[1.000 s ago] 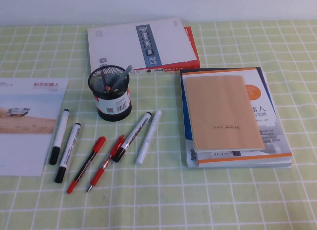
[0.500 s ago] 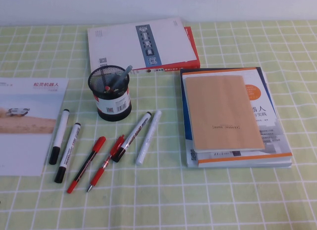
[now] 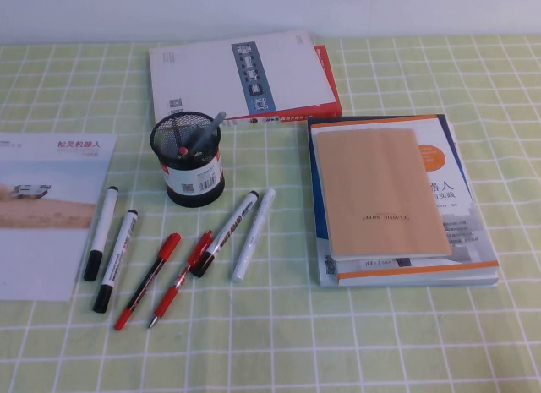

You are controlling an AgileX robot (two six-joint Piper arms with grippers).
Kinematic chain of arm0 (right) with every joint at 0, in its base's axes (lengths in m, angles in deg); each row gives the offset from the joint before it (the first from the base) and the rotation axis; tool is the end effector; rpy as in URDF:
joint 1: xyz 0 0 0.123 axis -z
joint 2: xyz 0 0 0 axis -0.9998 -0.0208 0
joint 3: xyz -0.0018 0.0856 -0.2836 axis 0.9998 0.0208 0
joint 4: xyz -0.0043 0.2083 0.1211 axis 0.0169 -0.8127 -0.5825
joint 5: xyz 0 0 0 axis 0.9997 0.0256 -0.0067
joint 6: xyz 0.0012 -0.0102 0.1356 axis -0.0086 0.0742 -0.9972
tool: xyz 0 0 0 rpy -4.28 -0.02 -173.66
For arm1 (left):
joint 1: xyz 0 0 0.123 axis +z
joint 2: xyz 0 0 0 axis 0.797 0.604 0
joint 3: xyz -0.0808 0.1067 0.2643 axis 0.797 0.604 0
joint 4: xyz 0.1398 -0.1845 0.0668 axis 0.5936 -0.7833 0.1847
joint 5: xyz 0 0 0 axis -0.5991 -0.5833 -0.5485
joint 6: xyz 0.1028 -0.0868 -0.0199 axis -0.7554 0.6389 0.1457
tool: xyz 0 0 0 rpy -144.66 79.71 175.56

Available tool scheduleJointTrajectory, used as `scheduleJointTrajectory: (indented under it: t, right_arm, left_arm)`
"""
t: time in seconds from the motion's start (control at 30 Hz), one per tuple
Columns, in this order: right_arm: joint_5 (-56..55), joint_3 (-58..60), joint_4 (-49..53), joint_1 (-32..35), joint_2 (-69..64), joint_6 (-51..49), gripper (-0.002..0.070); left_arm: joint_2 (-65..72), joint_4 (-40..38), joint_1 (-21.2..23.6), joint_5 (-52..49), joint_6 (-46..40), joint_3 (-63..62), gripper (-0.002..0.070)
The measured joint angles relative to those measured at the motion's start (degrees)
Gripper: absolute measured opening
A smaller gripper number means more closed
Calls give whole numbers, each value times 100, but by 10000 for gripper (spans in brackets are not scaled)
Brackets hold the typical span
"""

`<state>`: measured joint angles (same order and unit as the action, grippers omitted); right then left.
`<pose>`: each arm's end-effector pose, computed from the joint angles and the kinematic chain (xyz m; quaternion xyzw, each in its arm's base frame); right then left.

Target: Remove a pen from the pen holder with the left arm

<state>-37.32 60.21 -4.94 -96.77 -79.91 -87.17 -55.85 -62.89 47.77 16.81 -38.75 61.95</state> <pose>0.0719 0.0148 0.1585 -0.0162 0.8035 0.0916 0.5879 0.0783 -0.0138 0.2006 -0.1346 0.6985 -0.2274 0.6650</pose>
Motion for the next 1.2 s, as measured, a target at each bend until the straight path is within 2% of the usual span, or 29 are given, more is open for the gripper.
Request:
scheduleJointTrajectory:
  t: [0.27,0.7,0.77,0.97,1.1,1.2]
  right_arm:
    - [0,0,0,0,0,0,-15]
    - [0,0,0,0,0,0,-15]
    - [0,0,0,0,0,0,-15]
    - [0,0,0,0,0,0,-15]
    - [0,0,0,0,0,0,-15]
    - [0,0,0,0,0,0,-15]
  left_arm:
    - [1630,0,0,-604,-311,-1280,-5]
    - [4855,-203,-89,-641,-2092,-3273,-5]
    - [5262,-329,-294,-558,-2374,-3428,-5]
    - [5884,-580,-1386,196,-2728,-3435,-5]
    - [6090,-536,-1977,1201,-2760,-3221,-5]
    - [6222,-119,-2371,2347,-2332,-2822,-5]
